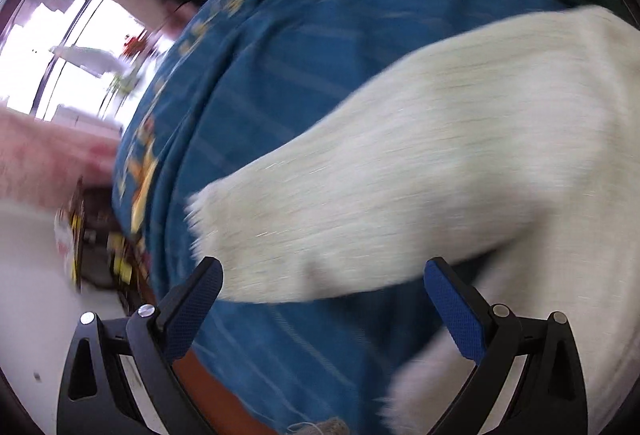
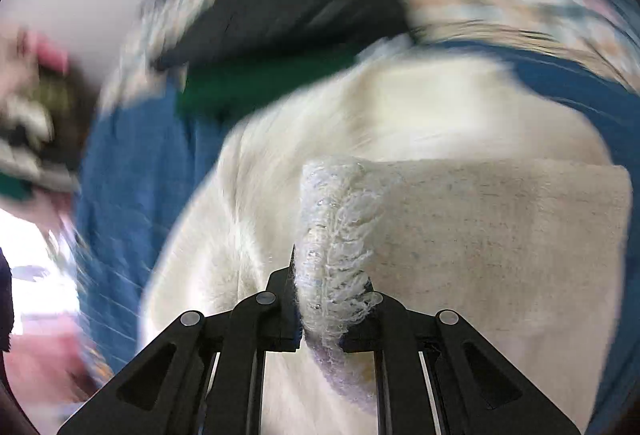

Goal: Fold large clothes

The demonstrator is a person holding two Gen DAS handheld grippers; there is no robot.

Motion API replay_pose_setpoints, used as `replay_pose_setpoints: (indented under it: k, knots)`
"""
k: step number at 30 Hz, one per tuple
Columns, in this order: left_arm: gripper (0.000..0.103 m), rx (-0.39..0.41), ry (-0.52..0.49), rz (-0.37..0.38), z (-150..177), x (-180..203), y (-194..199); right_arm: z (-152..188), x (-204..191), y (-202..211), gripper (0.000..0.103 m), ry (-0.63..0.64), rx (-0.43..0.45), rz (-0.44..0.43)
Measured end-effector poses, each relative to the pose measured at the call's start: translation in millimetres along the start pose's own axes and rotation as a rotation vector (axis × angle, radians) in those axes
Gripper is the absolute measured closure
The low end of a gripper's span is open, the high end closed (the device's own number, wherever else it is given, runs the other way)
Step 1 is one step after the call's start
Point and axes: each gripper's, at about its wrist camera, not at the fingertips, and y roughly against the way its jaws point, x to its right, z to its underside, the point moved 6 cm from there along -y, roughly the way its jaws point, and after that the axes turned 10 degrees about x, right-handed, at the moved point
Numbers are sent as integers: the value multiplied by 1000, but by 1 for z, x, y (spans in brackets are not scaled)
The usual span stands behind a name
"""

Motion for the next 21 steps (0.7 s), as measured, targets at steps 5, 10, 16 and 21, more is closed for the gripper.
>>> replay_pose_setpoints:
  k: [5, 10, 16, 21]
  knots:
    - [0, -61, 105, 9, 26, -38, -16, 31, -35, -94, 64, 79, -154, -27]
    - [1, -137, 267, 164, 50, -42, -28, 23, 3, -24, 34, -96, -55, -263]
    - [1, -276, 569, 355, 50, -34, -80, 44, 104, 22, 34, -147, -79, -76]
    - [1, -247, 860, 344, 21, -62, -123, 65, 138, 21, 45, -221, -106, -53]
